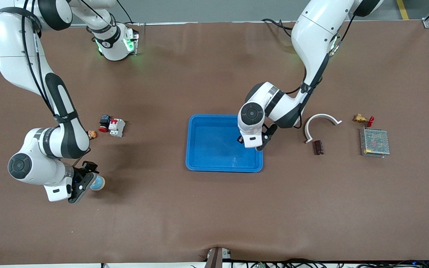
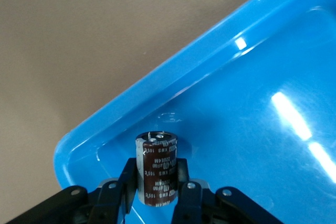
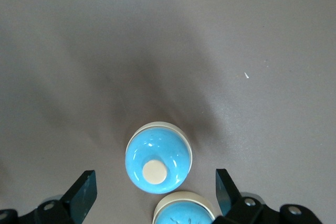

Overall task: Place electrolytic capacitor and blue bell in tray
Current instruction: 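Release the capacitor into the tray and move the left gripper to the other capacitor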

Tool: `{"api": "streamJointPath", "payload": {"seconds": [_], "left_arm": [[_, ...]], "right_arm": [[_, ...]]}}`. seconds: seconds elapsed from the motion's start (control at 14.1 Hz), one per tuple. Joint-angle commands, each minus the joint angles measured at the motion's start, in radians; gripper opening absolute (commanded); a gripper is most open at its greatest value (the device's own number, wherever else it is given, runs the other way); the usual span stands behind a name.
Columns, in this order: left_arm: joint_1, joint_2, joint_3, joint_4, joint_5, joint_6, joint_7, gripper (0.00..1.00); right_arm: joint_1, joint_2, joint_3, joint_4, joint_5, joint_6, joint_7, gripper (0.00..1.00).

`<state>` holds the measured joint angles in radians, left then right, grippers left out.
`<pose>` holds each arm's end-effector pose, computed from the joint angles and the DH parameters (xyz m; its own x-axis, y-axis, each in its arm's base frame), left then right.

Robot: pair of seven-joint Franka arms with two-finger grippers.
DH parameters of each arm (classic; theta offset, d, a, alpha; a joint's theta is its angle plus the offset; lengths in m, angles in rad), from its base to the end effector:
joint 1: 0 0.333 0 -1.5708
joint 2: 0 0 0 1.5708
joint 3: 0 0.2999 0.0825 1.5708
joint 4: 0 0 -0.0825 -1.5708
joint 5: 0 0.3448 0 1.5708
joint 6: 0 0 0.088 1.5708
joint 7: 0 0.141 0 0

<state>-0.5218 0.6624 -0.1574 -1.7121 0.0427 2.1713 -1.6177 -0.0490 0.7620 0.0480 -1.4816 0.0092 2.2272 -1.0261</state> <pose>0.4771 -0.3754 0.1761 0.5888 0.8062 -0.0575 0.7852 -0.5875 -0.1959 0.6736 -0.0047 0.2007 0.5351 0.8444 0.0262 0.8447 -0.5342 -0.0346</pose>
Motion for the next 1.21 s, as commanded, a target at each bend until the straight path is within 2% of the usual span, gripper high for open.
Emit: {"api": "streamJointPath", "payload": {"seconds": [0.0, 0.5, 0.57, 0.64, 0.85, 0.92, 1.14], "left_arm": [[-0.003, -0.001, -0.001, 0.006, -0.02, -0.027, -0.019, 0.0], [-0.001, 0.009, -0.001, 0.009, -0.047, -0.067, -0.045, 0.0], [-0.001, 0.016, -0.001, 0.009, -0.047, -0.067, -0.045, 0.04], [-0.003, 0.022, 0.001, 0.012, -0.047, -0.067, -0.045, 0.12], [-0.001, 0.02, 0.001, 0.014, -0.047, -0.067, -0.045, 0.9], [-0.004, 0.019, 0.001, 0.012, -0.046, -0.068, -0.045, 1.0], [0.002, 0.0, 0.001, 0.023, -0.046, -0.071, -0.047, 1.0]], "right_arm": [[-0.005, 0.045, 0.007, 0.053, -0.012, 0.008, -0.014, 1.0], [-0.003, 0.068, 0.007, 0.046, -0.009, 0.065, -0.043, 1.0], [-0.002, 0.069, 0.007, 0.046, -0.009, 0.065, -0.048, 1.0], [-0.002, 0.069, 0.007, 0.046, -0.011, 0.065, -0.049, 1.0], [0.0, 0.074, 0.007, 0.041, -0.012, 0.084, -0.06, 1.0], [-0.003, 0.075, 0.007, 0.041, -0.012, 0.086, -0.071, 1.0], [-0.011, 0.079, 0.007, 0.037, -0.009, 0.086, -0.1, 1.0]]}}
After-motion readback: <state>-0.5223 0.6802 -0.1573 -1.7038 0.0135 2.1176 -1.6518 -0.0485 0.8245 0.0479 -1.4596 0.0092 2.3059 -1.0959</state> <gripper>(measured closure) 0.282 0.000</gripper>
